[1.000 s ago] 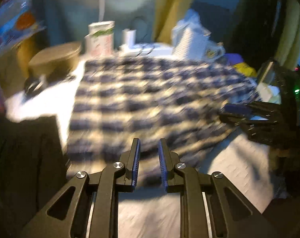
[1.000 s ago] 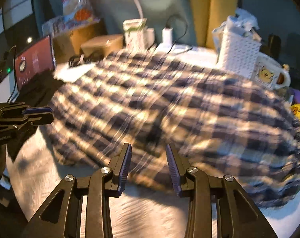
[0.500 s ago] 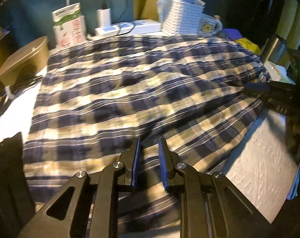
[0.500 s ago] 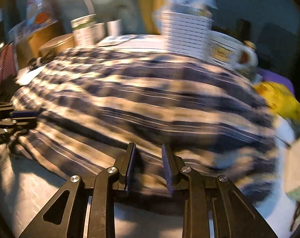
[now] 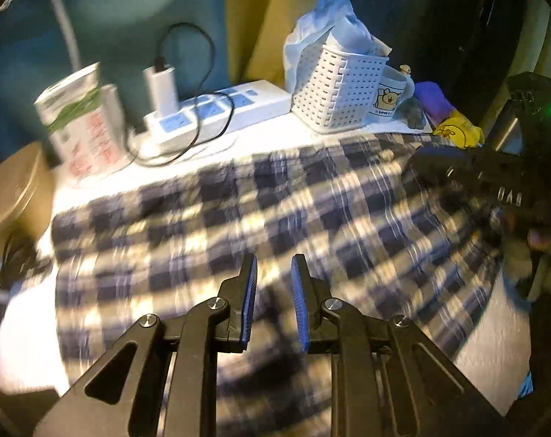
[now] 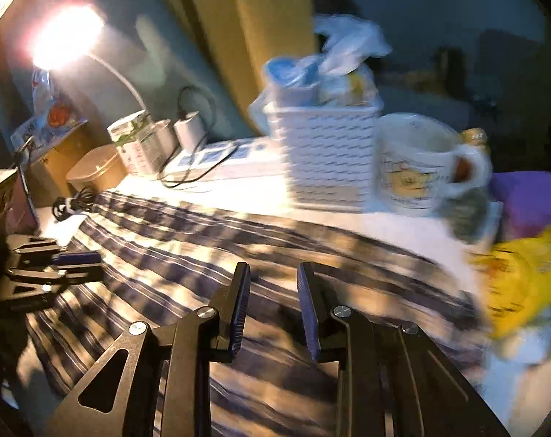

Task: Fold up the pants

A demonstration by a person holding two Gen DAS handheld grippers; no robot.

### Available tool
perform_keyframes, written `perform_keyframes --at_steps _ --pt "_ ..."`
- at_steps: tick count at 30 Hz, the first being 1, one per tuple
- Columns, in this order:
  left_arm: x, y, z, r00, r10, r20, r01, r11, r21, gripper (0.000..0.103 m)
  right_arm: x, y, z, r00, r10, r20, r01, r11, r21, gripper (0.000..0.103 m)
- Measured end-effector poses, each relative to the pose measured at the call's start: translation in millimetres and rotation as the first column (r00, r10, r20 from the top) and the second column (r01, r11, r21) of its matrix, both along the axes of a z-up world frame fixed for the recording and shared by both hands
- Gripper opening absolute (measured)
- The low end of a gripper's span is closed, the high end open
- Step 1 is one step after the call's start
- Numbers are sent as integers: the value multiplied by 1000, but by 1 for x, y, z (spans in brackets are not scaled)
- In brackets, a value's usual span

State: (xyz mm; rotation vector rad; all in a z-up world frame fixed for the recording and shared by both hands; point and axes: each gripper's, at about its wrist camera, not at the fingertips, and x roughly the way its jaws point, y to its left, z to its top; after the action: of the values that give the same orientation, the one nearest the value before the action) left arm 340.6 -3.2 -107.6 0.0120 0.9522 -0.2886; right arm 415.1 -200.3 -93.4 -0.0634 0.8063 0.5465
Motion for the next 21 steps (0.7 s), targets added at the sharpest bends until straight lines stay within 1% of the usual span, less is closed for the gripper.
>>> perform_keyframes --at_steps 2,5,7,8,10,12,15,17,18,19,21 --pt "16 -1 -7 1000 17 -20 -17 1000 18 19 11 13 -11 999 6 -41 -6 1000 0 28" --pt "34 4 -27 997 37 -63 -35 998 44 19 26 15 -32 993 -57 -105 54 998 -38 28" --pt "39 13 -33 999 30 -43 -29 999 30 20 34 5 -41 985 -86 -151 86 996 -5 28" --pt "41 16 -32 999 31 -41 -29 999 32 20 35 -1 -40 985 -90 -150 94 995 16 28" --pt "47 25 -31 997 56 -45 -54 998 44 20 36 -6 -35 985 -117 -124 117 993 -8 28" --pt "51 34 -32 996 82 -30 -80 995 63 20 37 -11 -32 984 -153 -94 150 988 -34 28" --pt "54 54 -31 993 120 -13 -119 992 46 20 39 -29 -30 976 -209 -67 204 976 -70 28" --pt "55 68 -30 984 177 4 -177 981 81 20 39 -40 -31 967 -250 -42 244 963 -117 28" --pt "55 75 -29 980 201 14 -201 975 94 20 39 -45 -30 965 -260 -34 254 959 -126 28" --pt "55 85 -30 975 220 15 -221 972 80 20 38 -50 -30 961 -275 -25 269 953 -140 28" --pt "56 108 -31 966 259 -12 -259 966 7 20 35 -64 -28 948 -319 3 314 933 -174 28"
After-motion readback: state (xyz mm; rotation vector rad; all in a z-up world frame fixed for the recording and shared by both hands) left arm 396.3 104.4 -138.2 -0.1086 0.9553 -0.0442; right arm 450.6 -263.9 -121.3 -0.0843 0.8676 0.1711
